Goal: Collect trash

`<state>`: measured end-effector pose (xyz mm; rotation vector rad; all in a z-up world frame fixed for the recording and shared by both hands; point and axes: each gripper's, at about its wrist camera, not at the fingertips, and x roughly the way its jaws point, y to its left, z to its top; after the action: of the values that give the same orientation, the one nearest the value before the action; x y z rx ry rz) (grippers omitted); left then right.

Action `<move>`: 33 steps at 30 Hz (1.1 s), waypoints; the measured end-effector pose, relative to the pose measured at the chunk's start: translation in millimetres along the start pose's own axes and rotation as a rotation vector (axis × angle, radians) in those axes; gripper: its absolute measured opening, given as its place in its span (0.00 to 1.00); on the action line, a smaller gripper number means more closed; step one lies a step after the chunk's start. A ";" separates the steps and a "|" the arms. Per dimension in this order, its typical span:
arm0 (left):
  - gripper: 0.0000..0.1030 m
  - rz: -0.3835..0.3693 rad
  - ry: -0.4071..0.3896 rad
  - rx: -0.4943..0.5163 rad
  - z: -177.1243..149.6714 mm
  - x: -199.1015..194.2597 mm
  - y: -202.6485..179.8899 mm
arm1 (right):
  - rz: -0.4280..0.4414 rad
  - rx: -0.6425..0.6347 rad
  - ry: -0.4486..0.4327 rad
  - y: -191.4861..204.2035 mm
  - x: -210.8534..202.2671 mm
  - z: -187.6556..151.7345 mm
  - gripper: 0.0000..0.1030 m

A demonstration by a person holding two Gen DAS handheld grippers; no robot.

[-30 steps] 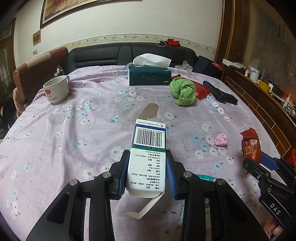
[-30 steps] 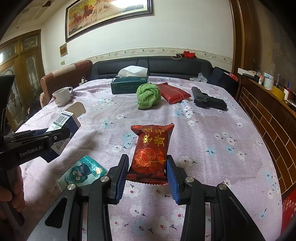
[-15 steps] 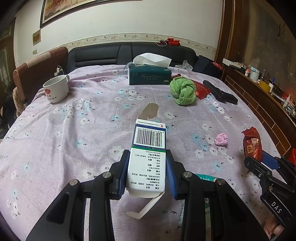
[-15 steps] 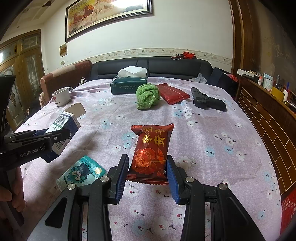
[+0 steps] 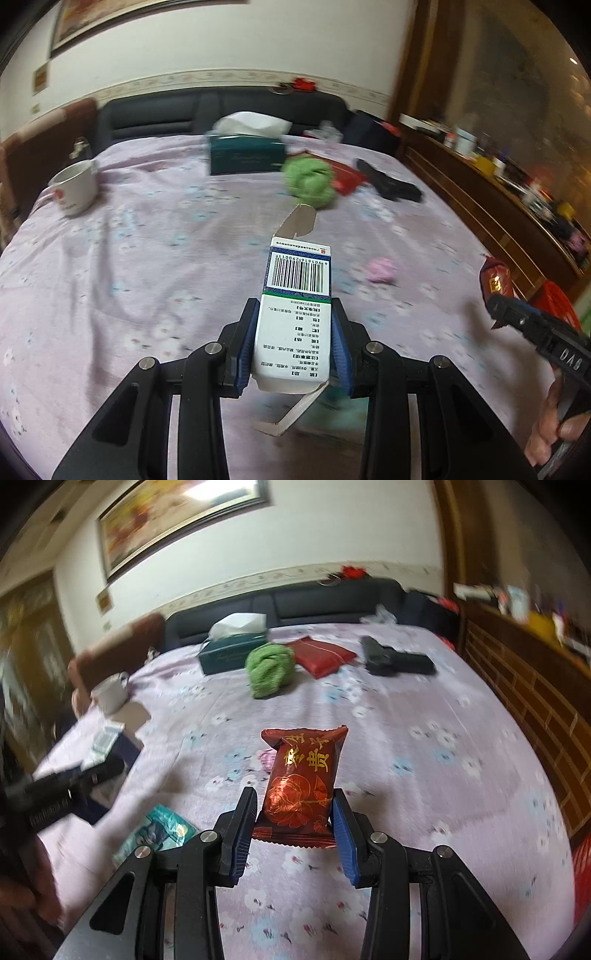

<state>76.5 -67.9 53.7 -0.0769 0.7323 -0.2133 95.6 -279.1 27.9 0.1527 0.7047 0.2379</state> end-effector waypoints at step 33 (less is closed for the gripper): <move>0.58 -0.541 0.229 0.331 -18.7 28.8 -436.1 | -0.251 0.588 -0.274 -332.6 -301.4 -92.9 0.43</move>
<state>12.3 -499.5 83.7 0.0684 0.8844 -0.8676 -132.6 -674.1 72.8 0.6406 0.4975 -0.2351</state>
